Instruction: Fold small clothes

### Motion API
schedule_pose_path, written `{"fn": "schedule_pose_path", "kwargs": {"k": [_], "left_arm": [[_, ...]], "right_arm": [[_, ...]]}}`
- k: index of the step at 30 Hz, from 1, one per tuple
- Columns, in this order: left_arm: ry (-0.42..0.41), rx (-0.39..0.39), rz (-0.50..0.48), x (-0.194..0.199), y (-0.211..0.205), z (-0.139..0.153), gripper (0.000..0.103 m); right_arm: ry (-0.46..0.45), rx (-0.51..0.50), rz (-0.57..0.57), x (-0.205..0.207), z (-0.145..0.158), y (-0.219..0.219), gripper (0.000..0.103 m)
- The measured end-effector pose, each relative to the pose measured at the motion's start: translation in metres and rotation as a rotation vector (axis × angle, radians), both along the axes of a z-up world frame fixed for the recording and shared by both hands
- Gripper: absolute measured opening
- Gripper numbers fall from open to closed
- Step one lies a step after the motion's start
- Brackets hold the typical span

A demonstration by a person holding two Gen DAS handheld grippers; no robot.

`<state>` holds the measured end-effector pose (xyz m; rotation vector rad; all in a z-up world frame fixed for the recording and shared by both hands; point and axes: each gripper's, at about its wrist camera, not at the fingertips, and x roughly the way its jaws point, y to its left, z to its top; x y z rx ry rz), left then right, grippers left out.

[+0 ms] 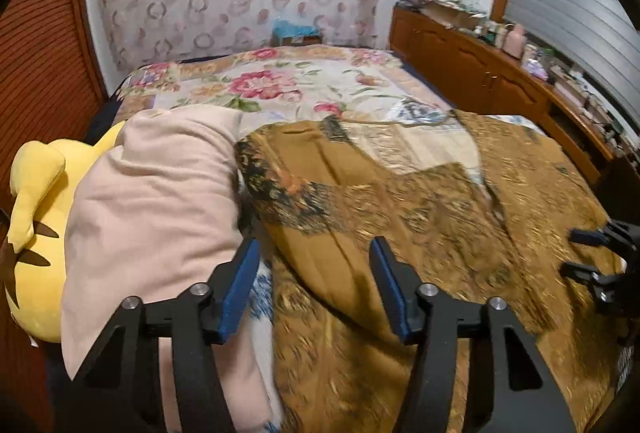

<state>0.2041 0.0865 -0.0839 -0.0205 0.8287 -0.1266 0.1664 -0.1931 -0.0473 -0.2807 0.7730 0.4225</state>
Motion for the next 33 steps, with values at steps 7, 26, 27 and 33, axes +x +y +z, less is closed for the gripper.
{"fn": "schedule_pose_path", "kwargs": {"k": [7, 26, 27, 33], "left_arm": [[0.049, 0.025, 0.003, 0.021, -0.001, -0.013, 0.041], [-0.058, 0.131, 0.077, 0.045, 0.048, 0.052, 0.002], [-0.057, 0.137, 0.08, 0.046, 0.052, 0.053, 0.002], [-0.042, 0.159, 0.082, 0.051, 0.068, 0.054, 0.002]], "right_arm": [[-0.013, 0.033, 0.022, 0.001, 0.002, -0.013, 0.059], [-0.015, 0.05, 0.02, 0.003, -0.004, -0.015, 0.061], [-0.015, 0.05, 0.02, 0.003, -0.004, -0.015, 0.061], [-0.014, 0.05, 0.02, 0.003, -0.004, -0.015, 0.061]]}}
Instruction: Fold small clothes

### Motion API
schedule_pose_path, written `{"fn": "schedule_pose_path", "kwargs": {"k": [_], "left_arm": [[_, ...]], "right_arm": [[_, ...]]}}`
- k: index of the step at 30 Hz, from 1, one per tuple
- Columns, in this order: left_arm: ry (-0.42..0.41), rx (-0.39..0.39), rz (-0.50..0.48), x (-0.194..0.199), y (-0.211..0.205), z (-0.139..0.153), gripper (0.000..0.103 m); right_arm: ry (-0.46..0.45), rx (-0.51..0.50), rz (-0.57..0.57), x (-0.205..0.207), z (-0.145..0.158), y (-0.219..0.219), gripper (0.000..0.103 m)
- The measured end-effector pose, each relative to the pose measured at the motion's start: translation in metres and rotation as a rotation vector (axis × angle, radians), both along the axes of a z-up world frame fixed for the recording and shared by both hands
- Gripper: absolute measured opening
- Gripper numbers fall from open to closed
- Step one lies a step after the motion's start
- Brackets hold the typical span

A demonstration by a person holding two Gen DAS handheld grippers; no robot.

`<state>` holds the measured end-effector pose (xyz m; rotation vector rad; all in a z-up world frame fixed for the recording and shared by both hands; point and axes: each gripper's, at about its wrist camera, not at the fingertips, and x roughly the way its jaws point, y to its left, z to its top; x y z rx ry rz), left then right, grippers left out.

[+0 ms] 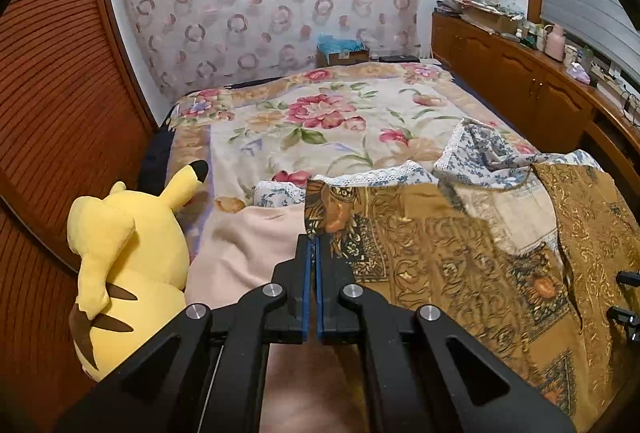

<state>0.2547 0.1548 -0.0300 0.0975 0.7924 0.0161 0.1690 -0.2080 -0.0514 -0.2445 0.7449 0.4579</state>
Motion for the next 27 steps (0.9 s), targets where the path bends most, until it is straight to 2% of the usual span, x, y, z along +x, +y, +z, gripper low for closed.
{"fn": "schedule_pose_path", "kwargs": {"k": [3, 8, 10, 12, 14, 17, 22, 23, 27], "left_arm": [[-0.002, -0.012, 0.001, -0.006, 0.003, 0.0, 0.005], [-0.072, -0.054, -0.012, -0.039, -0.004, 0.009, 0.006], [-0.099, -0.073, -0.035, -0.054, -0.01, 0.011, 0.011], [-0.119, -0.081, -0.053, -0.068, -0.019, 0.011, 0.022], [-0.136, -0.096, -0.075, -0.08, -0.028, 0.009, 0.024], [-0.135, -0.083, -0.085, -0.094, -0.046, 0.003, 0.03], [-0.138, -0.104, -0.117, -0.113, -0.069, -0.005, 0.032], [-0.14, -0.107, -0.126, -0.117, -0.074, -0.008, 0.039], [-0.121, -0.088, -0.138, -0.122, -0.089, -0.017, 0.04]], "right_arm": [[0.0, 0.0, 0.0, 0.0, 0.0, 0.0, 0.061], [0.001, 0.0, -0.003, 0.001, 0.0, -0.001, 0.063], [0.001, 0.0, -0.004, 0.002, 0.0, -0.001, 0.064], [0.002, 0.0, -0.005, 0.003, 0.0, -0.001, 0.064], [0.002, 0.001, -0.006, 0.003, -0.001, -0.001, 0.065], [0.002, -0.001, -0.007, 0.003, -0.001, -0.001, 0.066], [0.002, -0.001, -0.007, 0.003, -0.001, -0.001, 0.066], [0.002, 0.0, -0.007, 0.003, -0.001, -0.001, 0.066], [0.003, 0.003, -0.007, 0.002, -0.001, -0.001, 0.067]]}}
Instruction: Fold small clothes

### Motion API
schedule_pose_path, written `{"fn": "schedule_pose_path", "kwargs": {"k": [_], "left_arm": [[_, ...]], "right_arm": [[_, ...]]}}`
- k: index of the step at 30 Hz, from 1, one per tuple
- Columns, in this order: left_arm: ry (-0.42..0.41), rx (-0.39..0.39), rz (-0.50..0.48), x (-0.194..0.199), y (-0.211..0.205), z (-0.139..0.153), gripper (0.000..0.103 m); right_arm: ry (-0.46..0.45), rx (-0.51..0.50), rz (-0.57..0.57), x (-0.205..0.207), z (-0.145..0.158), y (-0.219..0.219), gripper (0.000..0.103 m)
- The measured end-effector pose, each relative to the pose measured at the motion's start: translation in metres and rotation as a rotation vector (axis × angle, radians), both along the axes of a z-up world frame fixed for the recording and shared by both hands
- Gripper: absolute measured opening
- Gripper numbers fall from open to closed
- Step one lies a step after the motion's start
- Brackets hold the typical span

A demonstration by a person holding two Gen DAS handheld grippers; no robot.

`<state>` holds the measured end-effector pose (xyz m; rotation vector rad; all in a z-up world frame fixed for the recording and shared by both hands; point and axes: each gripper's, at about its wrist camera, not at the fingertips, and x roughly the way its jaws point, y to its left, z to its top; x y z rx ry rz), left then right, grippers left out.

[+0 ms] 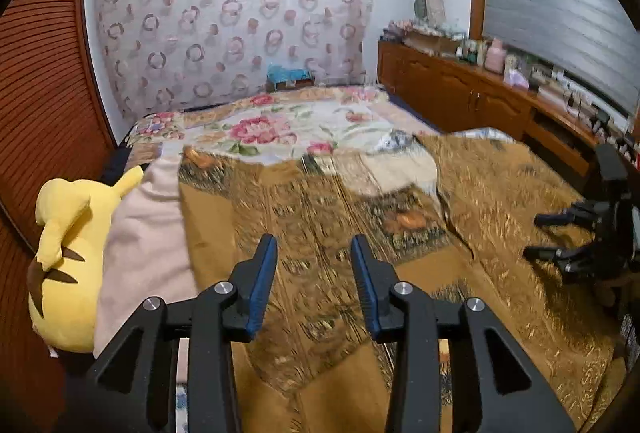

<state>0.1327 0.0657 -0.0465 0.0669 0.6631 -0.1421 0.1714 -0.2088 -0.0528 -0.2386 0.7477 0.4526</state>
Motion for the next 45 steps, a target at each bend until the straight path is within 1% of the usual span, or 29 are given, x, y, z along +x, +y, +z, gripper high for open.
{"fn": "schedule_pose_path", "kwargs": {"k": [5, 7, 9, 12, 15, 18, 22, 23, 24, 26, 27, 32, 37, 40, 41, 44, 45], "left_arm": [[0.015, -0.013, -0.036, -0.006, -0.017, -0.013, 0.041], [0.046, -0.013, -0.059, -0.005, -0.025, -0.021, 0.041], [0.07, 0.005, -0.074, -0.003, -0.034, -0.03, 0.041], [0.114, 0.018, -0.095, -0.001, -0.044, -0.043, 0.041], [0.145, 0.018, -0.102, 0.002, -0.049, -0.051, 0.041], [0.152, 0.019, -0.105, 0.001, -0.053, -0.053, 0.041], [0.156, 0.026, -0.116, 0.001, -0.059, -0.051, 0.041], [0.156, 0.029, -0.117, 0.002, -0.061, -0.051, 0.049], [0.156, 0.029, -0.121, 0.003, -0.062, -0.051, 0.055], [0.162, 0.028, -0.128, 0.004, -0.064, -0.052, 0.062], [0.166, 0.031, -0.131, 0.005, -0.066, -0.053, 0.064], [0.177, 0.037, -0.143, 0.006, -0.072, -0.056, 0.07], [0.206, 0.065, -0.151, 0.008, -0.08, -0.064, 0.07], [0.209, 0.05, -0.147, 0.009, -0.078, -0.064, 0.071], [0.211, 0.049, -0.146, 0.01, -0.078, -0.064, 0.076], [0.219, 0.039, -0.144, 0.011, -0.077, -0.065, 0.078], [0.22, 0.037, -0.147, 0.011, -0.077, -0.065, 0.08]], "right_arm": [[0.003, 0.011, -0.006, 0.001, 0.0, -0.002, 0.067], [0.008, 0.03, -0.018, 0.001, 0.0, -0.006, 0.067], [0.008, 0.044, -0.035, 0.001, 0.002, -0.013, 0.067], [-0.011, 0.062, -0.053, -0.004, 0.008, -0.027, 0.067], [-0.044, 0.067, -0.083, -0.009, 0.019, -0.046, 0.067], [-0.081, 0.058, -0.129, -0.012, 0.029, -0.072, 0.067], [-0.083, 0.048, -0.202, -0.006, 0.03, -0.111, 0.067], [-0.081, 0.043, -0.222, -0.003, 0.029, -0.122, 0.067], [-0.077, 0.04, -0.239, -0.001, 0.027, -0.131, 0.067], [-0.057, 0.033, -0.279, 0.005, 0.022, -0.143, 0.067], [-0.044, 0.034, -0.297, 0.007, 0.018, -0.151, 0.067], [0.003, 0.043, -0.361, 0.017, 0.002, -0.176, 0.067], [0.038, 0.049, -0.38, 0.02, -0.007, -0.18, 0.067], [0.054, 0.083, -0.374, 0.021, -0.004, -0.184, 0.067], [0.061, 0.094, -0.373, 0.026, -0.002, -0.187, 0.067], [0.087, 0.137, -0.36, 0.025, -0.002, -0.195, 0.064], [0.096, 0.152, -0.355, 0.026, -0.003, -0.196, 0.061]]}}
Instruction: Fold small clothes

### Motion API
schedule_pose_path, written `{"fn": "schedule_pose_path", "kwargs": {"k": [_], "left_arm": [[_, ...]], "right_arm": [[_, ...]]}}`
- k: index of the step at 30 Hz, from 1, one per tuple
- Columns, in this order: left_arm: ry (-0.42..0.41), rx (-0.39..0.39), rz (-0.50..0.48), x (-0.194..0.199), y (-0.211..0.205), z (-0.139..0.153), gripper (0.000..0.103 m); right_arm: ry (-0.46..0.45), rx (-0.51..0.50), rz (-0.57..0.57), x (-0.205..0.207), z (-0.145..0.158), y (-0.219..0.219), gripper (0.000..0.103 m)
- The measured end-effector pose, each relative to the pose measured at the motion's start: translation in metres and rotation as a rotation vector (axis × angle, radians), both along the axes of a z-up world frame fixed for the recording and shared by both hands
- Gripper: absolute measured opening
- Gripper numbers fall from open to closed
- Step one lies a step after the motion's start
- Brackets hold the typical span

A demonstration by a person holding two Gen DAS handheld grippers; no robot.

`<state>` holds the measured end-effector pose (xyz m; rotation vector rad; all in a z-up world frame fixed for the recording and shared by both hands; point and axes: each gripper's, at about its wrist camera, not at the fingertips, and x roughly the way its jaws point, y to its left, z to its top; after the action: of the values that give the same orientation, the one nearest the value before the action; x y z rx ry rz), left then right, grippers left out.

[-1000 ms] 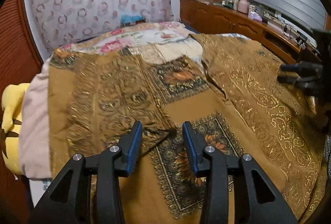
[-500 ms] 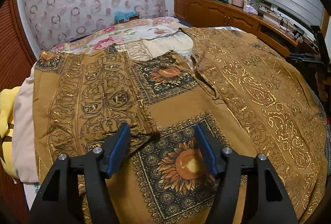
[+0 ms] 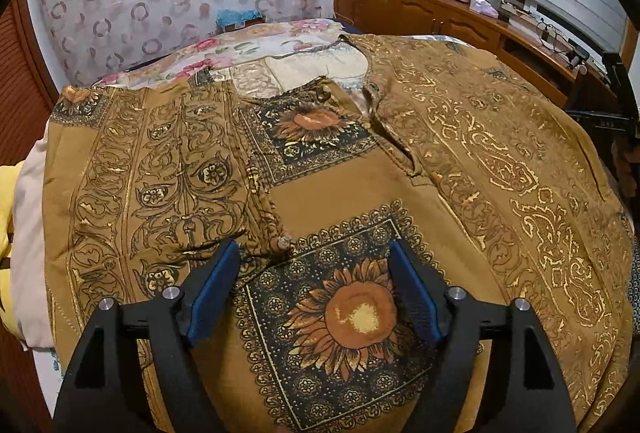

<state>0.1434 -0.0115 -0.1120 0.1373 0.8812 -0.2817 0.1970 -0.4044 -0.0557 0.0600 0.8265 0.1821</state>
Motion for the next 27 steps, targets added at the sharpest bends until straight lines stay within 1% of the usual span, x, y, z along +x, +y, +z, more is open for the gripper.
{"fn": "schedule_pose_path", "kwargs": {"k": [2, 4, 8, 10, 11, 13, 14, 16, 19, 21, 24, 27], "left_arm": [[0.0, 0.005, -0.004, 0.0, -0.001, 0.0, 0.081], [0.001, 0.003, -0.004, 0.0, -0.001, 0.0, 0.081], [0.001, 0.004, -0.004, -0.001, -0.003, 0.0, 0.082], [0.001, 0.003, -0.004, -0.001, -0.003, 0.0, 0.082], [0.001, 0.003, -0.004, 0.0, -0.002, 0.0, 0.082], [0.002, 0.003, -0.004, 0.0, -0.002, 0.0, 0.082], [0.002, 0.002, -0.004, 0.0, -0.003, 0.0, 0.082], [0.003, 0.001, -0.005, 0.0, -0.003, -0.001, 0.082], [0.003, 0.003, -0.003, -0.001, -0.006, -0.001, 0.083], [0.004, 0.002, -0.003, -0.001, -0.005, -0.001, 0.083], [0.004, 0.002, -0.003, 0.0, -0.004, -0.001, 0.083], [0.005, -0.001, -0.004, 0.0, -0.004, -0.001, 0.083]], "right_arm": [[0.0, 0.023, 0.011, 0.0, 0.0, -0.002, 0.056], [0.0, 0.037, 0.02, -0.001, -0.001, -0.002, 0.047], [-0.007, 0.006, 0.026, -0.003, -0.001, -0.002, 0.043], [-0.018, -0.043, 0.02, -0.006, 0.001, 0.0, 0.032], [-0.023, -0.069, 0.018, -0.007, 0.001, 0.002, 0.03], [-0.037, -0.127, 0.017, -0.009, 0.002, 0.006, 0.013], [-0.046, -0.147, 0.022, -0.01, 0.003, 0.008, 0.008], [-0.065, -0.158, 0.03, -0.014, 0.006, 0.011, 0.006], [-0.114, -0.168, 0.033, -0.02, 0.017, 0.016, 0.006], [-0.151, -0.156, 0.043, -0.023, 0.027, 0.022, 0.005], [-0.205, -0.149, 0.077, -0.028, 0.043, 0.039, 0.005], [-0.251, -0.154, 0.136, -0.034, 0.057, 0.064, 0.005]]}}
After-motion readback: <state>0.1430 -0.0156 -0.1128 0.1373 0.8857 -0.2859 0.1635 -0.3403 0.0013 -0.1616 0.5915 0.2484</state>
